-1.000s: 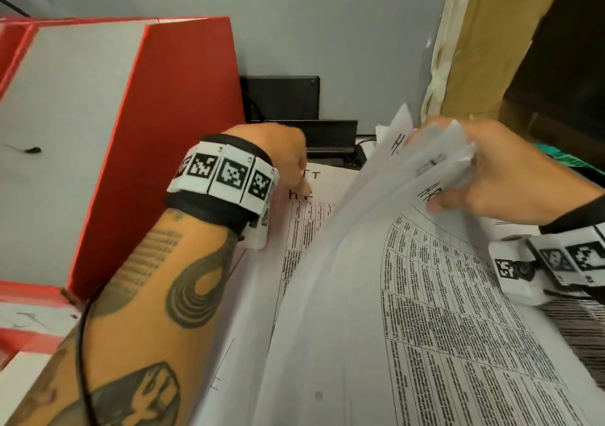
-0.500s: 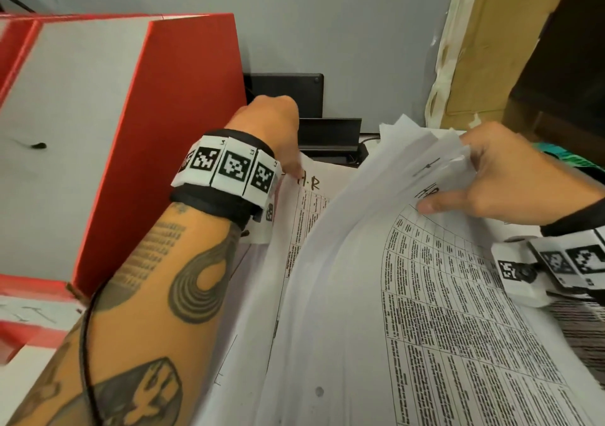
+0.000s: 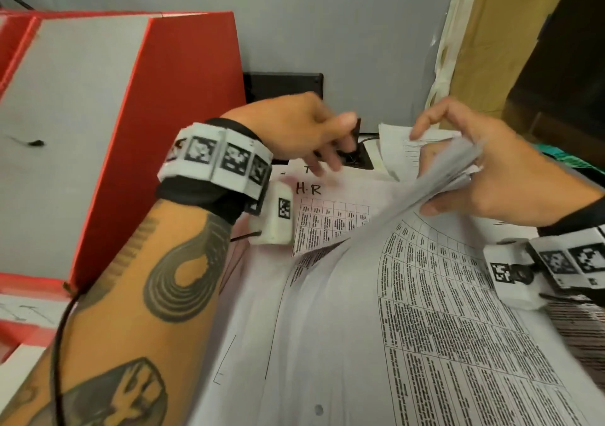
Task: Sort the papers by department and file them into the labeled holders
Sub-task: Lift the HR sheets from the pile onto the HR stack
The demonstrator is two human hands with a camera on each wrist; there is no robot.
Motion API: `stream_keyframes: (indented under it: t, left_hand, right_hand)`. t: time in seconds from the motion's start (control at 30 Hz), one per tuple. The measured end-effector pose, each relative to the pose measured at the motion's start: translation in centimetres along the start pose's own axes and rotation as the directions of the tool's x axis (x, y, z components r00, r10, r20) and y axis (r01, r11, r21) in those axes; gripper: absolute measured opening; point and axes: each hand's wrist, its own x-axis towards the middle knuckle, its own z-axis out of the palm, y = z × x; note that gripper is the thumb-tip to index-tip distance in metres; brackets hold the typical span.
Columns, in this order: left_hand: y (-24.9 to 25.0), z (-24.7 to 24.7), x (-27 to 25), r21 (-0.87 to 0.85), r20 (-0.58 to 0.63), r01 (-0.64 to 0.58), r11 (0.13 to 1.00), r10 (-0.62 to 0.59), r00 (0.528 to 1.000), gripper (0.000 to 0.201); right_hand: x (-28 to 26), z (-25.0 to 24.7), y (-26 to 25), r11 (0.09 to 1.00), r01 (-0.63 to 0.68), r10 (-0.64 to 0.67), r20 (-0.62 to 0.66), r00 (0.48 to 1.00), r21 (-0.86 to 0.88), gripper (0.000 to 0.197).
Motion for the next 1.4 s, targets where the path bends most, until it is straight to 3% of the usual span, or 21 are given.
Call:
stream_keyframes:
  t: [0.03,0.1,0.17,0.23,0.47,0.53,0.63,0.83,1.07,1.2,1.3,1.4]
  left_hand:
    - [-0.7,0.0,0.5,0.215,-0.033,0.067,0.974,-0.062,0.998,0.044]
    - [-1.9,0.4,1.2,0.478,-0.005,0.177,0.86,-0.199,0.98,0.047]
    - [-2.6,0.8,1.6,0.501,0.057,0.239,0.831,-0.307,0.95,0.065]
    - [-2.8,1.1,1.7,0.483,0.058,0.268,0.833,-0.336,0.94,0.066]
    - [-2.9,0.6,1.9,0.391,-0.223,0.289,0.874,-0.215,0.951,0.038]
    - [-2.8,0.7,1.9,0.369,-0.242,0.297,0.881,-0.217,0.946,0.037]
    - [-2.7,0.8,1.9,0.371,-0.266,0.313,0.874,-0.223,0.938,0.038]
    - [-1.8,0.2,1.4,0.307,-0.402,0.258,0.916,-0.121,0.908,0.026]
    - [-1.1,-0.4,0.8,0.336,-0.385,0.204,0.919,-0.064,0.921,0.007]
    - [-0.2,-0.8,0.3,0.285,-0.384,0.136,0.949,-0.017,0.923,0.017]
    - [1.2,-1.0,-0.6,0.223,-0.315,0.041,0.974,0.032,0.949,0.024]
    - [2.5,-1.1,-1.7,0.124,-0.194,-0.076,0.989,0.1,0.976,0.027]
  right_hand:
    - [0.0,-0.1,0.0,1.0,0.013,-0.013,0.025,1.0,-0.007,0.069]
    - [0.1,0.0,-0.1,0.998,0.054,-0.054,0.075,0.996,-0.008,0.042]
    - [0.1,0.1,0.0,0.995,0.089,-0.093,0.098,0.991,0.04,0.029]
    - [0.2,0.2,0.2,0.991,0.107,-0.114,0.1,0.988,0.078,0.028]
    - [0.3,0.4,0.2,0.997,0.056,-0.06,0.09,0.994,0.052,0.036]
    - [0.2,0.5,-0.1,0.997,0.059,-0.064,0.096,0.993,0.058,0.041]
    - [0.0,0.7,-0.6,0.996,0.056,-0.062,0.092,0.994,0.073,0.026]
    - [0.0,0.9,-1.3,0.998,0.026,-0.031,0.089,0.996,0.055,0.032]
    - [0.0,1.0,-1.6,0.999,-0.027,0.024,0.078,0.997,0.033,0.034]
    - [0.1,1.3,-1.7,0.996,0.029,-0.025,0.041,0.999,-0.084,0.038]
    - [0.3,1.5,-1.9,0.979,0.089,-0.084,0.038,0.996,-0.186,0.052]
    - [0.3,1.8,-2.2,0.981,0.108,-0.101,0.052,0.994,-0.16,0.058]
